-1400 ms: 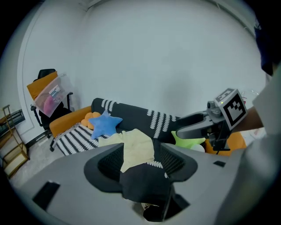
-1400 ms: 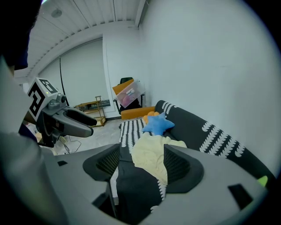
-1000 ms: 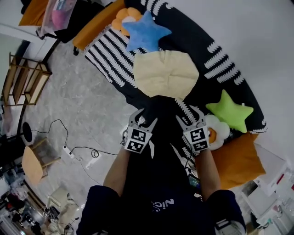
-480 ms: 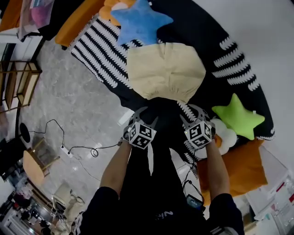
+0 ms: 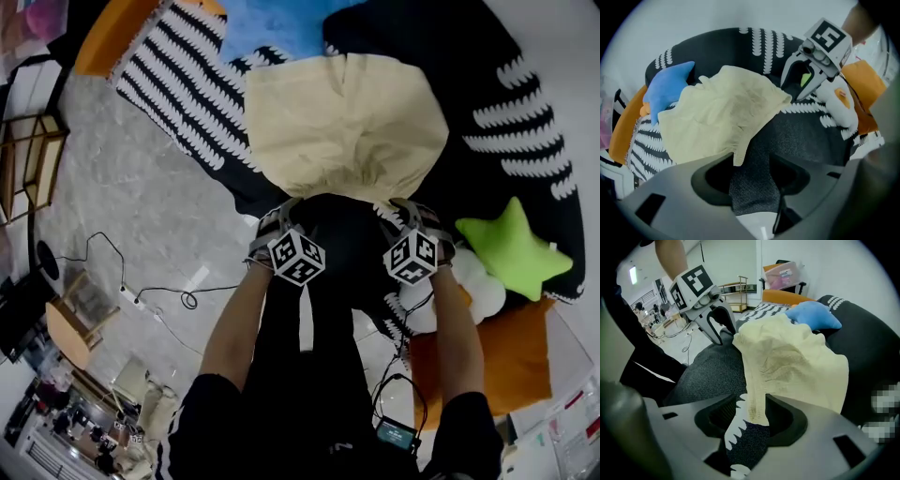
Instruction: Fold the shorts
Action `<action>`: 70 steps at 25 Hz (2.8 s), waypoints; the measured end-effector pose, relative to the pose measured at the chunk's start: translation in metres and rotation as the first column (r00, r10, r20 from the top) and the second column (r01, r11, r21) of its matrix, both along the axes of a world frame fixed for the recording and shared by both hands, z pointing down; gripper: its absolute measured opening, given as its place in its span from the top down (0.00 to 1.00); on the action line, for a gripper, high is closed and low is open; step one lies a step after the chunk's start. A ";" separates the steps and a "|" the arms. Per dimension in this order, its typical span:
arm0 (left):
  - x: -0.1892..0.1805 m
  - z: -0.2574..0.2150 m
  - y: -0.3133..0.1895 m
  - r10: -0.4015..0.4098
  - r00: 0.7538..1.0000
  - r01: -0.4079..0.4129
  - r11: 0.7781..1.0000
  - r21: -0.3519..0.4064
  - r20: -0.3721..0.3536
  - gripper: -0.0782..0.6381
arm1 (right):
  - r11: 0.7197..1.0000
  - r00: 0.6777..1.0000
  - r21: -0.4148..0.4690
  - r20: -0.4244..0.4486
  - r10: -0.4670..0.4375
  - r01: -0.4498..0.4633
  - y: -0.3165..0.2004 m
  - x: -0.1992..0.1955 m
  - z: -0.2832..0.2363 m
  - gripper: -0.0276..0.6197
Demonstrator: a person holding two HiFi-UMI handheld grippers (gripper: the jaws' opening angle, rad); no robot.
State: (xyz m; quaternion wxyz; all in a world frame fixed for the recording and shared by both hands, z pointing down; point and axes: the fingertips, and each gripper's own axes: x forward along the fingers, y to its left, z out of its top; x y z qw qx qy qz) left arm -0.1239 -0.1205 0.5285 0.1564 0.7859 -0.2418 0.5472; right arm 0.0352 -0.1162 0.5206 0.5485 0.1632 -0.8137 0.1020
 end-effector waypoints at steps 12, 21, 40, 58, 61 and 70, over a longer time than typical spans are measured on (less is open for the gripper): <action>-0.006 0.061 -0.021 0.192 0.977 -0.192 0.981 -0.010 0.091 0.59 | 0.973 0.978 -0.117 -0.043 -0.204 0.198 0.003 0.013 0.059 0.72; -0.024 0.044 -0.038 0.210 0.977 -0.207 0.977 -0.059 0.042 0.78 | 0.966 0.977 -0.152 -0.009 -0.211 0.207 -0.010 0.007 0.040 0.84; -0.004 -0.046 0.060 0.497 0.855 -0.508 0.746 -0.429 -0.149 0.78 | 0.904 0.925 -0.252 -0.075 -0.374 0.345 0.079 0.030 -0.024 0.89; -0.012 0.022 0.186 0.415 0.902 -0.413 0.756 -0.508 -0.116 0.78 | 0.911 0.946 -0.324 -0.111 -0.304 0.254 0.216 0.020 0.044 0.88; -0.005 0.029 0.184 0.415 0.907 -0.393 0.775 -0.495 -0.070 0.78 | 0.921 0.964 -0.336 -0.105 -0.245 0.197 0.218 0.026 0.044 0.88; -0.011 0.044 0.181 0.370 0.929 -0.331 0.834 -0.442 0.003 0.78 | 0.959 0.971 -0.221 -0.125 -0.206 0.175 0.230 0.016 0.041 0.66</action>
